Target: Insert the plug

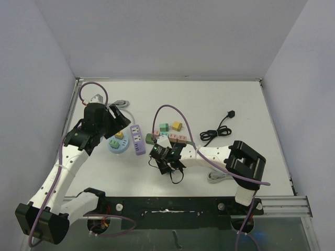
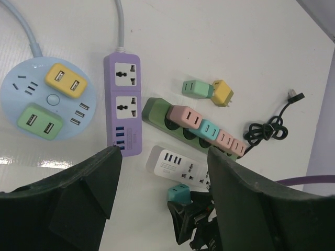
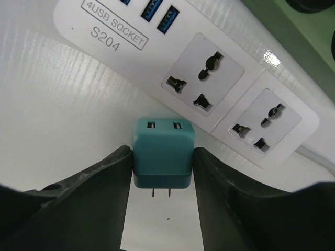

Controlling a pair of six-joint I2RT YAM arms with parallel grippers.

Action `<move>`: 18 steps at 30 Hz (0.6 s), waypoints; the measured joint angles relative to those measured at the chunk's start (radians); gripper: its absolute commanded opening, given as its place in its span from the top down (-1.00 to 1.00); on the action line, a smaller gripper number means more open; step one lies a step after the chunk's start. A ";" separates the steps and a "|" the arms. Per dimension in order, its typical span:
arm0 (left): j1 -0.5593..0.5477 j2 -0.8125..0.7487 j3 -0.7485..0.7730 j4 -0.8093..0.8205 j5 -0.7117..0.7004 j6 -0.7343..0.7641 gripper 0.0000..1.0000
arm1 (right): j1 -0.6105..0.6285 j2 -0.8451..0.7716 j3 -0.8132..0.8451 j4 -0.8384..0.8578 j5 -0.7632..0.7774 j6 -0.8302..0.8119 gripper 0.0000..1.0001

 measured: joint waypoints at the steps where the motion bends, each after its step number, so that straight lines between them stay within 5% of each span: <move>1: 0.000 0.000 -0.001 0.002 0.013 0.000 -0.32 | -0.005 0.000 -0.006 0.005 -0.007 -0.003 0.05; 7: 0.001 0.000 -0.009 0.009 0.077 0.005 -0.40 | -0.017 0.000 -0.011 0.032 -0.022 -0.031 0.29; 12: 0.001 0.000 -0.024 0.029 0.161 0.022 -0.41 | -0.016 -0.029 -0.033 0.075 -0.017 -0.084 0.30; 18: -0.013 0.002 -0.114 0.137 0.431 0.021 -0.41 | -0.016 -0.324 -0.175 0.288 -0.023 -0.278 0.30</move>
